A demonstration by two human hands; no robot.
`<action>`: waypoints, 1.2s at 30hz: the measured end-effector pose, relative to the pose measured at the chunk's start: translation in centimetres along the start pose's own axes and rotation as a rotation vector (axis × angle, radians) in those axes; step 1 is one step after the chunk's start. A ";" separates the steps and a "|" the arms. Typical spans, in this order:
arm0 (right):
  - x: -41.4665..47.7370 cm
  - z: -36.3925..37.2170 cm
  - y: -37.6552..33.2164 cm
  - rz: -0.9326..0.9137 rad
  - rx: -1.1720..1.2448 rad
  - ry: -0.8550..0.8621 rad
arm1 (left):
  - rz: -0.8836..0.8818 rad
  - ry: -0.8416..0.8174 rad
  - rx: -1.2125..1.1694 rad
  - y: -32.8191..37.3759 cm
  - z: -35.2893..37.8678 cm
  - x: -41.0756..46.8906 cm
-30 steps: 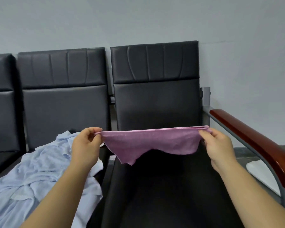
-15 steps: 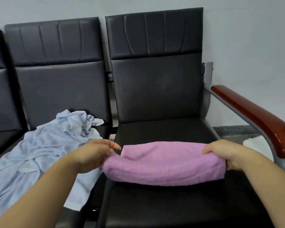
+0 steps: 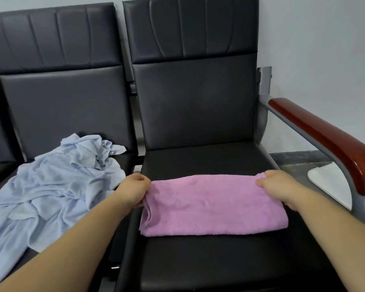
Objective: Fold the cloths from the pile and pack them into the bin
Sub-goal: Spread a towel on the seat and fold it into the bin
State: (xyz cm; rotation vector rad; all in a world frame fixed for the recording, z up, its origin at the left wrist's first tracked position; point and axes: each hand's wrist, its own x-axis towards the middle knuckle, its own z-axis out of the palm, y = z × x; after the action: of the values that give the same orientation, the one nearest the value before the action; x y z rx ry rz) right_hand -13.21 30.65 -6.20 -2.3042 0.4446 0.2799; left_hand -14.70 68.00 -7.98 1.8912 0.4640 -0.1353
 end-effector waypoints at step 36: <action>1.9 1.6 0.7 -0.058 -0.056 0.064 | -0.072 -0.216 0.039 0.1 -2.4 1.8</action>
State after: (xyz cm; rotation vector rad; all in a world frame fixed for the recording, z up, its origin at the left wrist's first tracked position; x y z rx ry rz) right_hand -11.88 30.92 -8.42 -2.3821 0.4056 0.1934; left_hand -13.28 70.60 -7.61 1.8732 0.3842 -0.3953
